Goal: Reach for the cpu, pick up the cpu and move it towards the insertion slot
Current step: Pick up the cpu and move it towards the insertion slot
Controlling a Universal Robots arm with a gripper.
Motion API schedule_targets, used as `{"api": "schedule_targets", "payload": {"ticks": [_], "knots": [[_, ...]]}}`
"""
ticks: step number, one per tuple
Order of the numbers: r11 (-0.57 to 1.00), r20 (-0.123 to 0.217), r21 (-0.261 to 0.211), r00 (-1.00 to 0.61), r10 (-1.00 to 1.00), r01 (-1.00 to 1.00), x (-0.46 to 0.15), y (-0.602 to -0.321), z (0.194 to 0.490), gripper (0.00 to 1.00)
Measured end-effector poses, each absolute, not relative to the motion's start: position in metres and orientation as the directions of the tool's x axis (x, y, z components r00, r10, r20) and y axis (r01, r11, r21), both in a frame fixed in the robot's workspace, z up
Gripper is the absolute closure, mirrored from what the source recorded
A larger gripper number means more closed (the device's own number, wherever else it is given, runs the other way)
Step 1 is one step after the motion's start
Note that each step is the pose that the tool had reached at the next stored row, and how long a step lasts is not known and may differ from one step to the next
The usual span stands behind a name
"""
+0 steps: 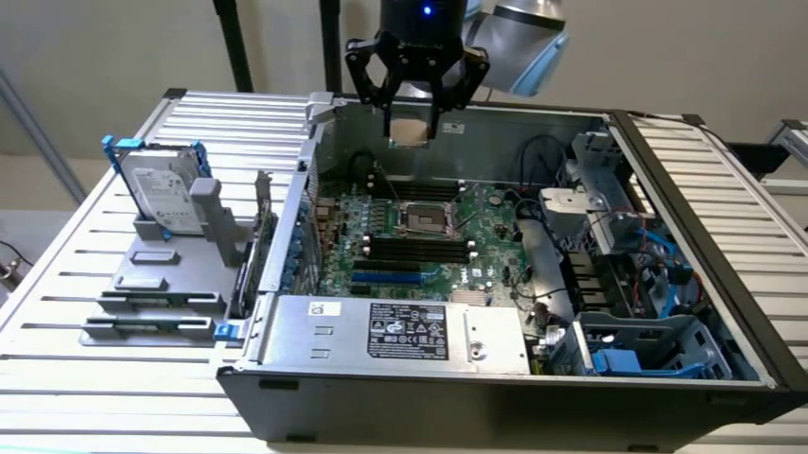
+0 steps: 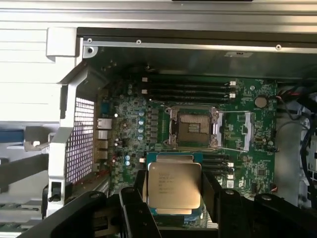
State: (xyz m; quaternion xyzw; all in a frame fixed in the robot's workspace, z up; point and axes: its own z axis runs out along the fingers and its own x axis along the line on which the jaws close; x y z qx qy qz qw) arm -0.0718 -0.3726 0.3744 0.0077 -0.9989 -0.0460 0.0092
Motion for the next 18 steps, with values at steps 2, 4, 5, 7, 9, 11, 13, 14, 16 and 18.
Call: {"api": "schedule_targets", "payload": {"ticks": [2, 4, 5, 7, 9, 11, 13, 14, 16, 18], "knots": [[0.996, 0.018, 0.085, -1.000, -0.016, -0.014, -0.067, -0.369, 0.374, 0.46], [0.997, 0.018, 0.078, -1.000, -0.016, -0.014, -0.062, -0.366, 0.373, 0.46], [0.997, 0.018, 0.075, -1.000, -0.015, -0.014, -0.059, -0.365, 0.372, 0.46], [0.998, 0.018, 0.069, -1.000, -0.014, -0.013, -0.054, -0.364, 0.371, 0.46], [0.998, 0.018, 0.064, -1.000, -0.010, -0.009, -0.048, -0.363, 0.370, 0.46], [0.998, 0.018, 0.059, -1.000, -0.003, -0.002, -0.045, -0.363, 0.369, 0.46], [0.998, 0.018, 0.057, -1.000, 0.006, 0.007, -0.044, -0.362, 0.367, 0.46], [0.998, 0.018, 0.056, -1.000, 0.011, 0.012, -0.044, -0.362, 0.366, 0.46], [0.998, 0.018, 0.055, -1.000, 0.019, 0.020, -0.044, -0.361, 0.364, 0.46], [0.998, 0.017, 0.054, -1.000, 0.024, 0.025, -0.044, -0.359, 0.363, 0.46]]}}
